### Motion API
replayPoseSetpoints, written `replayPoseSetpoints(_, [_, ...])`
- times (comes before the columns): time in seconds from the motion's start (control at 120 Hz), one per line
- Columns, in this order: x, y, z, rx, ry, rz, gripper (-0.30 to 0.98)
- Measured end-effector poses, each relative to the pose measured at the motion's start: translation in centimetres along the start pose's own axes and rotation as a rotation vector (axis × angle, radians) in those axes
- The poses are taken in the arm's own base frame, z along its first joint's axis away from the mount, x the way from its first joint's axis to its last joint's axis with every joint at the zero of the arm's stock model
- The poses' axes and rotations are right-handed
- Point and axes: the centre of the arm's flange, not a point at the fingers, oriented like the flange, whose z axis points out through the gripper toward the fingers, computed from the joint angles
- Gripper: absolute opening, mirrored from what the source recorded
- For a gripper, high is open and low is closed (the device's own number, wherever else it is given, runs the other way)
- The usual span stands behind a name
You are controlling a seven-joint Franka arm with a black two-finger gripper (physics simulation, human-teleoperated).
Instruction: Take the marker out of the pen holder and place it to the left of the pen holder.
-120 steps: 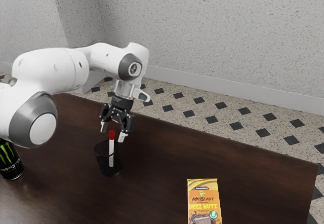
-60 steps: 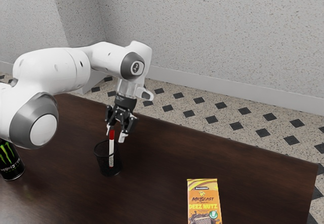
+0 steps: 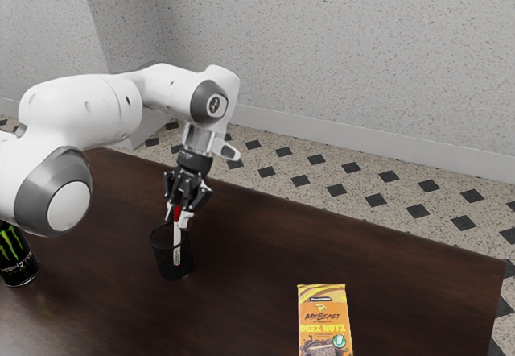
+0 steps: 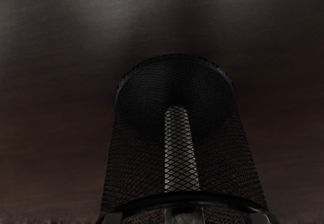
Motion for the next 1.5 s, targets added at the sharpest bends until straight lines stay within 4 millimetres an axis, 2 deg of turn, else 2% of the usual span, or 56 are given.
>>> replayPoseSetpoints(0.267, [-0.6, 0.0, -0.2, -0.016, -0.022, -0.001, -0.03])
replayPoseSetpoints(0.4, [-2.2, 0.5, -1.8, -0.009, -0.005, 0.0, -0.06])
replayPoseSetpoints(0.5, [-5.9, 1.1, -5.0, 0.007, 0.048, 0.001, -0.07])
replayPoseSetpoints(0.625, [-12.9, 0.7, -8.1, 0.01, 0.109, -0.018, -0.08])
replayPoseSetpoints(0.733, [-17.8, -0.6, -9.0, 0.016, 0.131, -0.05, -0.08])
replayPoseSetpoints(0.842, [-19.6, -2.6, -8.3, 0.012, 0.097, -0.099, -0.08])
replayPoseSetpoints(0.933, [-19.3, -5.2, -6.4, -0.005, 0.021, -0.149, -0.08])
replayPoseSetpoints(1.117, [-16.2, -9.0, -1.6, -0.049, -0.148, -0.209, -0.08])
replayPoseSetpoints(1.342, [-11.0, -11.2, 4.9, -0.085, -0.324, -0.23, -0.08])
replayPoseSetpoints(1.5, [-8.3, -12.3, 8.9, -0.112, -0.408, -0.229, -0.08])
